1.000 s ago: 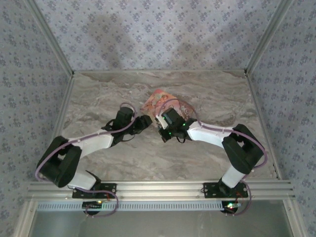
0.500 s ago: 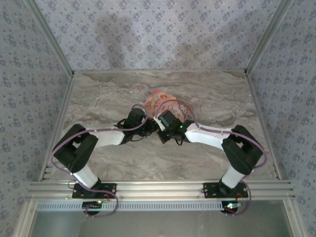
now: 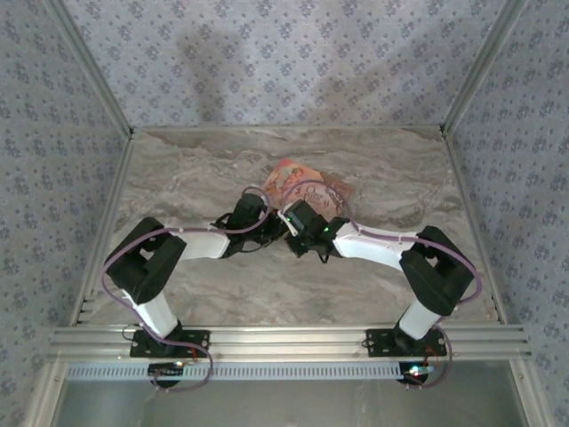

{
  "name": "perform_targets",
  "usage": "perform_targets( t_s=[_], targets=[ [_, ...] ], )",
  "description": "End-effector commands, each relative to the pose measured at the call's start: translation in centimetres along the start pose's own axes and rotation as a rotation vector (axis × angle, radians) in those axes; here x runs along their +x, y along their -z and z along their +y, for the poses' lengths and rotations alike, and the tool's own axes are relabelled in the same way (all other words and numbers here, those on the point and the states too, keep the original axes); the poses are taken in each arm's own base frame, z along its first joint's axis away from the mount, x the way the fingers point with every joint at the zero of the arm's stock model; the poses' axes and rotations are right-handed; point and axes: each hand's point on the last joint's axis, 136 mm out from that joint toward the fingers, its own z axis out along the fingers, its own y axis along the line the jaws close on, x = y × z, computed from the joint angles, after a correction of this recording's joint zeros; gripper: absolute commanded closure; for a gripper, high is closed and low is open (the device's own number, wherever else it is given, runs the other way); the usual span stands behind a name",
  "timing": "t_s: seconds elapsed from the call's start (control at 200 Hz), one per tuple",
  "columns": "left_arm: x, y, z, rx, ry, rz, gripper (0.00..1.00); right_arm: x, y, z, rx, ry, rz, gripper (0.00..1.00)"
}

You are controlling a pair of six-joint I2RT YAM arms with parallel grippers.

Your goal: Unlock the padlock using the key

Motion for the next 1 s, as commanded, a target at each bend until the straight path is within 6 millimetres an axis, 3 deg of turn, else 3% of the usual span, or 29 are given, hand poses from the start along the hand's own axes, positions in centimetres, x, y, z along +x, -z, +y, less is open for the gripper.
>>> perform_targets(
  t_s=[0.0,0.13,0.295,0.7,0.994],
  targets=[
    [0.4,-1.0,2.0,-0.060,0.012,0.006,1.00,-2.6,2.4,2.4,-0.099,0.010,-0.107,0.70],
    [0.3,-0.7,2.4,-0.058,0.015,0.004,1.00,-2.4,3.6,1.1,-0.108,-0.062,-0.117,0.60],
    [0.1,-0.4,1.7,-0.009,0.022,0.012,1.00,-2.1,4.5,0.0,-0.131,-0.139,-0.127,0.61],
    [0.1,0.5,-0.9,0.093,0.025,0.046,1.00,-0.5,0.8,-0.1,-0.164,-0.210,-0.049,0.62],
    [-0.1,0.9,-1.7,0.118,0.023,0.047,1.00,-1.1,0.1,-0.9,-0.149,-0.238,-0.043,0.63]
  ],
)
